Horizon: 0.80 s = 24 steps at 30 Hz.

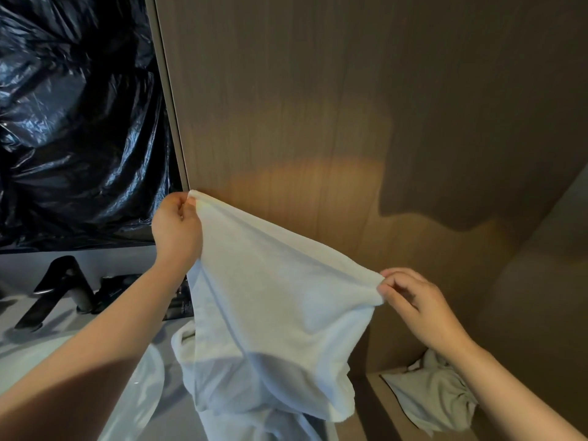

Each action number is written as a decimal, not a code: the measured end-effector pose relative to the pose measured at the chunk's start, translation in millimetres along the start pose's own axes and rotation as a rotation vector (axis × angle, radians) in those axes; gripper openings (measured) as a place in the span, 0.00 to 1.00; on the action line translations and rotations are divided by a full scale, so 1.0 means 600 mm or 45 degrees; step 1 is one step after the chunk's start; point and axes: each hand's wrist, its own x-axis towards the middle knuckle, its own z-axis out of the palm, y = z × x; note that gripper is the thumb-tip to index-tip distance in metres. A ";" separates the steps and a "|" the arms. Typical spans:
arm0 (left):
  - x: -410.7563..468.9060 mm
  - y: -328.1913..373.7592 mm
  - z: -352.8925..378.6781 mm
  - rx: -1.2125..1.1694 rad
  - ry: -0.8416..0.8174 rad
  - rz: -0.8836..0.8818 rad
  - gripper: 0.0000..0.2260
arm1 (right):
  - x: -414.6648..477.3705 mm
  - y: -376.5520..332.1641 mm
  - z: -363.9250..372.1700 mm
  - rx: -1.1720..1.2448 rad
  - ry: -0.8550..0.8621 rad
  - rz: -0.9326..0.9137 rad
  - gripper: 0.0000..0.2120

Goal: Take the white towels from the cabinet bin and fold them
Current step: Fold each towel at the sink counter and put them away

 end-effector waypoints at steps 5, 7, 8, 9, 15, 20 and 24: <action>-0.013 0.000 0.011 -0.005 0.002 0.014 0.12 | -0.009 0.008 0.043 0.507 -0.110 0.427 0.08; -0.013 0.000 0.012 -0.008 -0.002 0.025 0.12 | -0.007 0.002 0.051 0.802 -0.081 0.610 0.07; -0.013 0.000 0.012 -0.010 -0.003 0.032 0.12 | -0.005 -0.002 0.050 0.960 -0.066 0.699 0.07; -0.012 0.000 0.011 -0.009 -0.006 0.040 0.12 | -0.003 -0.006 0.048 1.088 -0.046 0.773 0.07; -0.015 0.002 0.012 0.005 -0.006 0.061 0.11 | 0.018 -0.027 0.035 1.343 -0.055 1.027 0.09; -0.017 0.000 0.010 -0.001 -0.024 0.084 0.11 | 0.047 -0.019 0.062 1.093 -0.109 1.144 0.14; -0.018 -0.004 0.007 0.005 -0.031 0.079 0.09 | 0.085 0.004 0.079 0.911 0.006 1.186 0.17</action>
